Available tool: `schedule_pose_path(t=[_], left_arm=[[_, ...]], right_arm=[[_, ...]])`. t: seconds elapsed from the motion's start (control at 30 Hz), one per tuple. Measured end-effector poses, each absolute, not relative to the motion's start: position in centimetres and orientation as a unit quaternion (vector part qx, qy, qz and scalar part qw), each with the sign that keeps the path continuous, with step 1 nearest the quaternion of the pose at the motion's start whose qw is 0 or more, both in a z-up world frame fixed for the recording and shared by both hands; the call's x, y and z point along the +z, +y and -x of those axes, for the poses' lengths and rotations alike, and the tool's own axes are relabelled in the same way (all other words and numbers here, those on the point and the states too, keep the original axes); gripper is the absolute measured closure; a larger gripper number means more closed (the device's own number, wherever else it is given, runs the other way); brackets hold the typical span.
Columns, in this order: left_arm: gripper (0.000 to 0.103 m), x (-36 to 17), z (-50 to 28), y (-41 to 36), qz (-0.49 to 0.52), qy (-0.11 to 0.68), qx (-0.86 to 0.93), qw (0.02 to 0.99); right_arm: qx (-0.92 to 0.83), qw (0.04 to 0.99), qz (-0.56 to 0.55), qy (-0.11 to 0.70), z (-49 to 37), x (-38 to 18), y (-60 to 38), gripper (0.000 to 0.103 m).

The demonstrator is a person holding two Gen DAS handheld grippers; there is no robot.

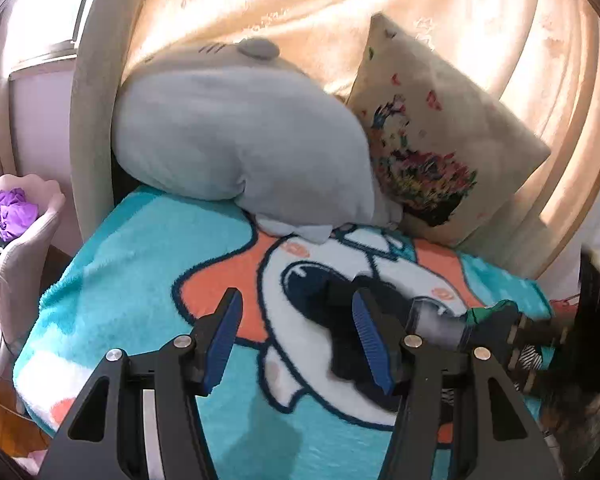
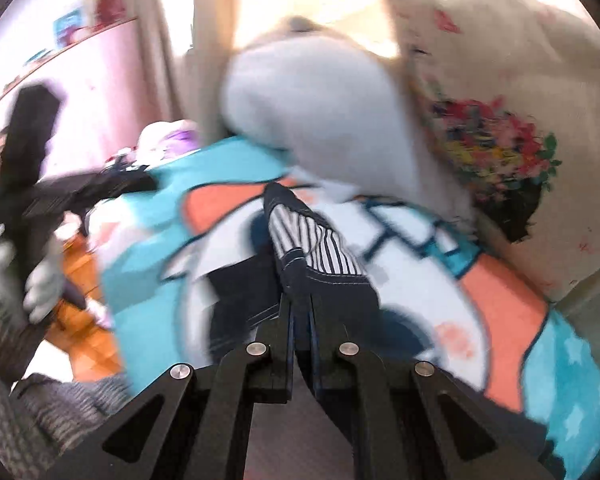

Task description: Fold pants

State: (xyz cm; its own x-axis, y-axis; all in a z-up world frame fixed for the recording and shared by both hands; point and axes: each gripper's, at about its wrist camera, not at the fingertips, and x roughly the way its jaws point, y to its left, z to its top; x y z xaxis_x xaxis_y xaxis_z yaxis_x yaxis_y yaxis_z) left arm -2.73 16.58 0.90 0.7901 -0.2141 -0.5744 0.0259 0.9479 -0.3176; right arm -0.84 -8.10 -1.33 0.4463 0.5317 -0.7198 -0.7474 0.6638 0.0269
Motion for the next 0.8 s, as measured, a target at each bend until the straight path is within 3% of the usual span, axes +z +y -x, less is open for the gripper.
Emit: schedule_pose_path(t=[0.1, 0.23, 0.4, 0.47, 0.57, 0.8], left_arm=[[0.038, 1.6, 2.9, 15.4, 0.154, 0.309, -0.079, 0.935], [0.037, 1.4, 1.8, 12.4, 0.15, 0.321, -0.104, 0.929], [0.037, -0.8, 0.3, 7.5, 0.107, 0.348, -0.128, 0.922], [0.037, -1.8, 0.0, 5.5, 0.081, 0.357, -0.131, 0.922], [0.037, -3.5, -0.4, 3.4, 0.046, 0.371, -0.129, 0.918], [0.037, -5.4, -0.9, 3.4, 0.049, 0.402, -0.113, 0.907]], right_arm=[[0.385, 0.828, 0.167, 0.372, 4.2, -3.4, -6.9, 0.096], [0.361, 0.834, 0.154, 0.389, 5.6, -7.1, -6.8, 0.092], [0.339, 0.861, 0.037, 0.377, 6.8, -6.0, -13.0, 0.073], [0.28, 0.893, -0.001, 0.353, 7.9, -4.4, -17.9, 0.055], [0.152, 0.931, -0.054, 0.328, 8.1, -3.2, -25.6, 0.038], [0.024, 0.918, -0.174, 0.357, 3.0, -6.0, -37.2, 0.036]])
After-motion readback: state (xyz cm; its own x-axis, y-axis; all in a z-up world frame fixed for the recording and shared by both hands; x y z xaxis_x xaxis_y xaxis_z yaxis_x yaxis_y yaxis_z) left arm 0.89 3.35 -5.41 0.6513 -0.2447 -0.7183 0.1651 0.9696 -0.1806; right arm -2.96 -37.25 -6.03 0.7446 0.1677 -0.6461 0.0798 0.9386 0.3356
